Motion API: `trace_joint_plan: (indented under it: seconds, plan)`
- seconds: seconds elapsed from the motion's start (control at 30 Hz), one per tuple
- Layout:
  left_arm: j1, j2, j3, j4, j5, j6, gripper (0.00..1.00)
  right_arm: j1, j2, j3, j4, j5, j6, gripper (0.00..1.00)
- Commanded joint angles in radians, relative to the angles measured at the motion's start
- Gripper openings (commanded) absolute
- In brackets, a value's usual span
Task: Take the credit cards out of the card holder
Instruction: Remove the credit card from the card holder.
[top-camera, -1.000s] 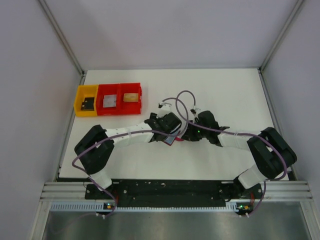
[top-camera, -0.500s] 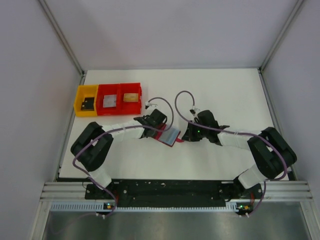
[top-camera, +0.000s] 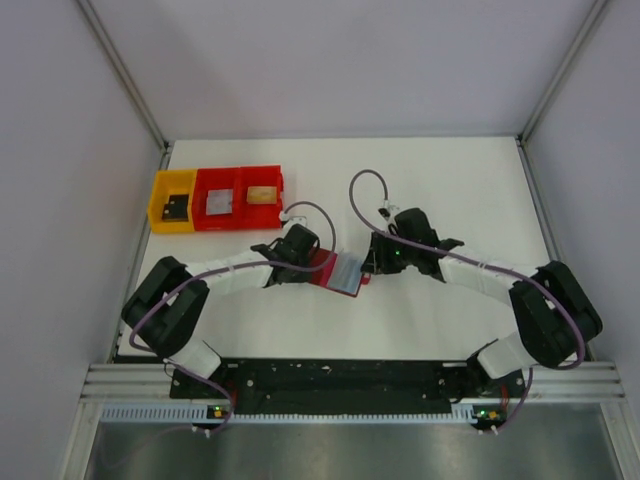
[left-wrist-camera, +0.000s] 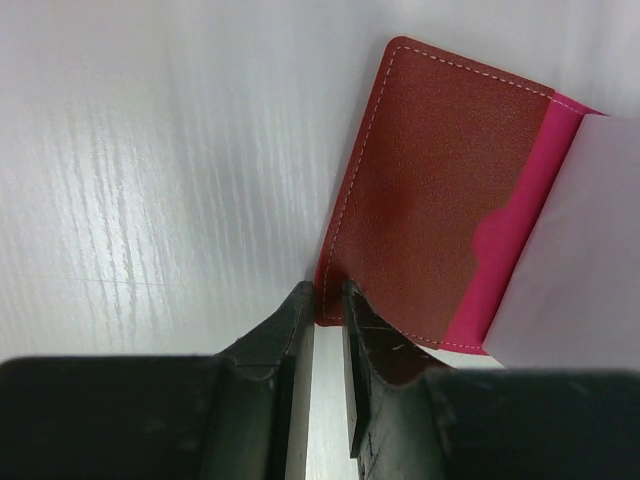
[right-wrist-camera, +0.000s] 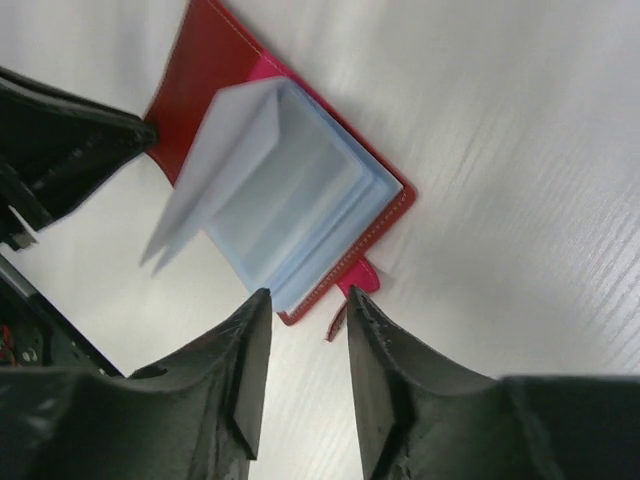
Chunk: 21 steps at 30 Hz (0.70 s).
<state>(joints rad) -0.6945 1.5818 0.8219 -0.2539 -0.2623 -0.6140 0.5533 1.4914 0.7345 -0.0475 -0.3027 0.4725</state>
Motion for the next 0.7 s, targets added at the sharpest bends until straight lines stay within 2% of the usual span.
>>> trace_joint_plan:
  seconds: [0.0, 0.13, 0.3, 0.37, 0.43, 0.67]
  plan:
    - [-0.016, -0.032, -0.03, 0.027, 0.081, -0.035, 0.2, 0.0, -0.106, 0.104, -0.063, 0.03, -0.021, 0.39]
    - [-0.023, -0.037, -0.036, 0.03, 0.081, -0.039, 0.19, 0.019, -0.125, 0.158, -0.097, 0.065, -0.023, 0.35]
    - [-0.03, -0.043, -0.041, 0.036, 0.087, -0.047, 0.19, 0.025, -0.079, 0.166, -0.107, 0.068, -0.009, 0.1]
    - [-0.033, -0.045, -0.041, 0.038, 0.086, -0.049, 0.19, 0.027, -0.065, 0.143, -0.111, 0.076, -0.006, 0.03]
    - [-0.039, -0.043, -0.041, 0.039, 0.089, -0.05, 0.19, 0.028, -0.046, 0.128, -0.107, 0.067, -0.003, 0.0]
    - [-0.04, -0.045, -0.05, 0.062, 0.115, -0.066, 0.19, 0.092, 0.075, 0.164, -0.069, 0.054, 0.009, 0.0]
